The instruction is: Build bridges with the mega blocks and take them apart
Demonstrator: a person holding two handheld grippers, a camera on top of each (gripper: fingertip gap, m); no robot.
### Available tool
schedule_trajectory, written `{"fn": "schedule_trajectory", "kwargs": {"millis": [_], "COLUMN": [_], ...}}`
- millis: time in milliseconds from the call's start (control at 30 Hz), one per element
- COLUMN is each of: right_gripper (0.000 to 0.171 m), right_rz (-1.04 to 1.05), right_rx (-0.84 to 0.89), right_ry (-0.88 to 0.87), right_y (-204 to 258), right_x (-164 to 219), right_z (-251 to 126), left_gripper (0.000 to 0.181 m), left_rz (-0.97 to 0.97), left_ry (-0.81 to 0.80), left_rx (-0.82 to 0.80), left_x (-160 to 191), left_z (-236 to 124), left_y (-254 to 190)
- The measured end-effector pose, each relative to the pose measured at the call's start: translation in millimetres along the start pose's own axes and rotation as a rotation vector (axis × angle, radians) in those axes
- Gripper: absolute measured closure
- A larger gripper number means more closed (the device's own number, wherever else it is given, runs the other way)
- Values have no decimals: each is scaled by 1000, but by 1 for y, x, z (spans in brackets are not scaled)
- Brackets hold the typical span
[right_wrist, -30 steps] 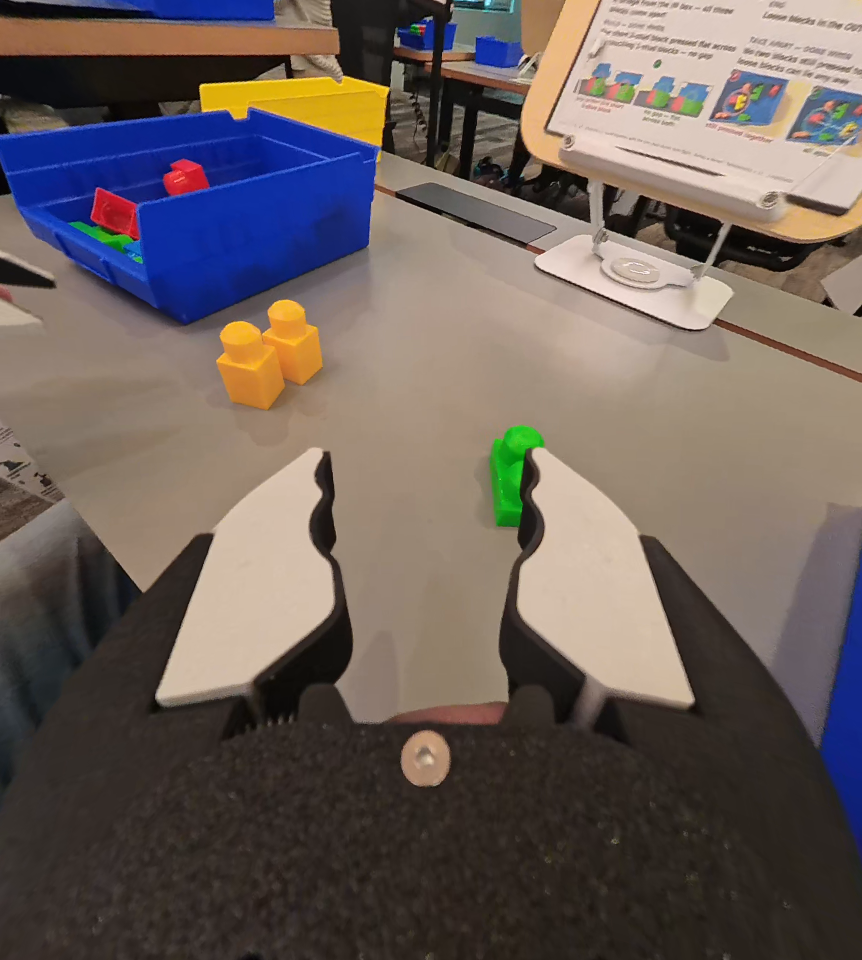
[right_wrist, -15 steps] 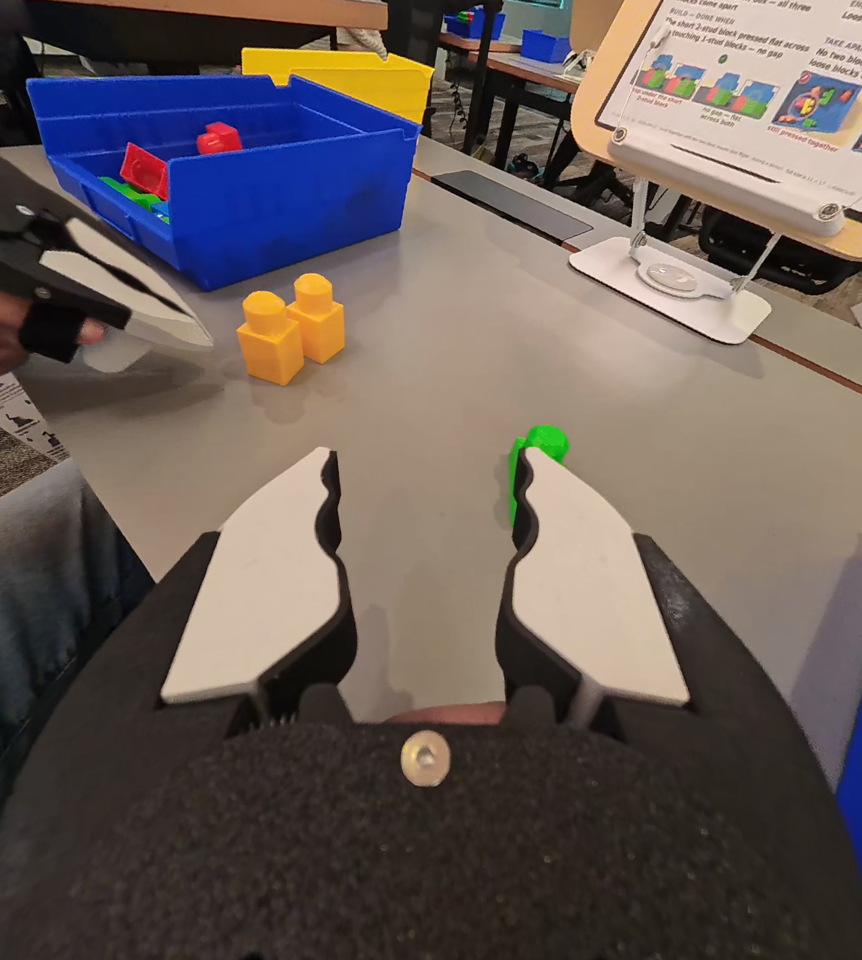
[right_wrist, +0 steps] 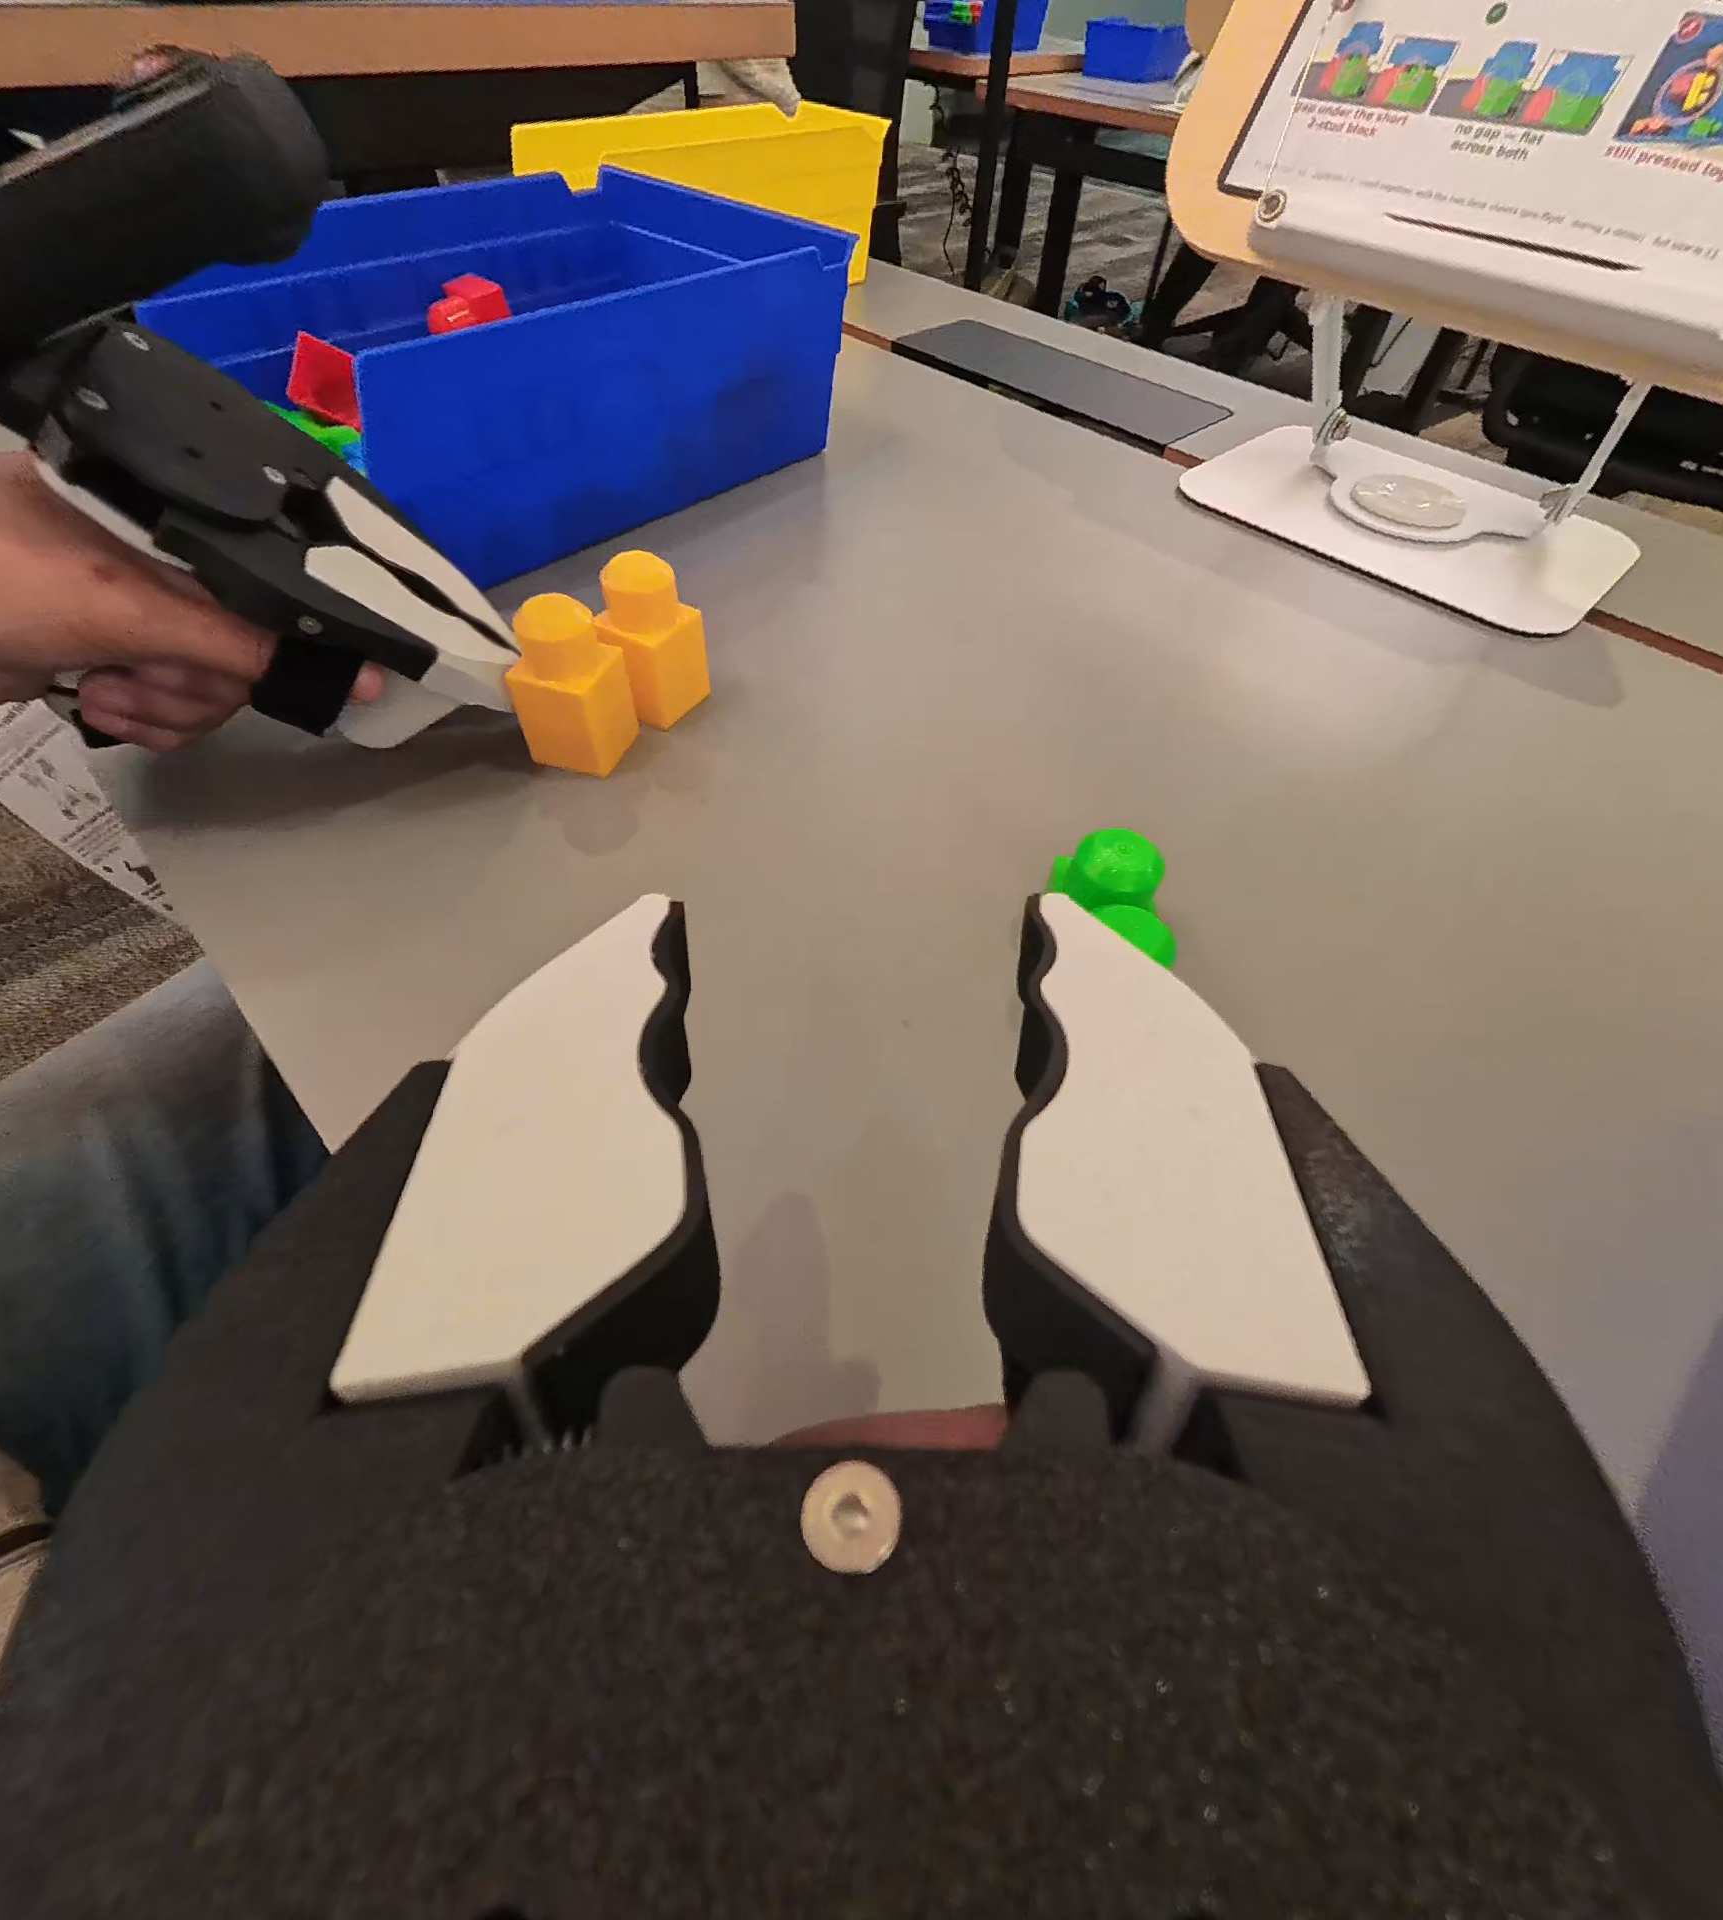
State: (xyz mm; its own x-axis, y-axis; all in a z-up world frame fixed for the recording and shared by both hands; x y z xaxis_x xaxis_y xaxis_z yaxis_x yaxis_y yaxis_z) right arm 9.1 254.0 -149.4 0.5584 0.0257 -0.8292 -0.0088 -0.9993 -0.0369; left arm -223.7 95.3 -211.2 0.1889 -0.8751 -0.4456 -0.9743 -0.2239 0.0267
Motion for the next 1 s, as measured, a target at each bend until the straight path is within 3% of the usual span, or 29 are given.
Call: {"fn": "schedule_trajectory", "kwargs": {"millis": [467,800,1000], "right_gripper": [111,112,112], "right_rz": [7,11,7], "right_rx": [-22,-31,-31], "right_ry": [8,5,0], "right_y": [-1,-2,-2], "right_x": [0,-2,-3], "right_z": [0,-4,-7], "left_gripper": [181,181,181], "left_rz": [11,-82,-64], "left_ry": [15,-1,16], "left_rx": [-25,-99,-32], "left_x": [-14,-18,-23], "left_z": [9,3,9], "left_y": [2,28,22]}}
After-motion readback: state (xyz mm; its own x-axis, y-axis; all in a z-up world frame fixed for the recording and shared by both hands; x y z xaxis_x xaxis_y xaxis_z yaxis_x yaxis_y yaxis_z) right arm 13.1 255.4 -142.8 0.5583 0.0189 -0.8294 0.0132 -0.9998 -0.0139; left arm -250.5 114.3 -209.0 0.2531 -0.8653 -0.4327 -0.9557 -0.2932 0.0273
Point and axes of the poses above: each gripper's, where its closed fingertips meet, z out along the fingers, x out of its underside, y = z × x across the jaws, the point moved 7 cm from there along -z, back along the fingers, and after that the axes turned 15 degrees about y, right-handed, at the moved point
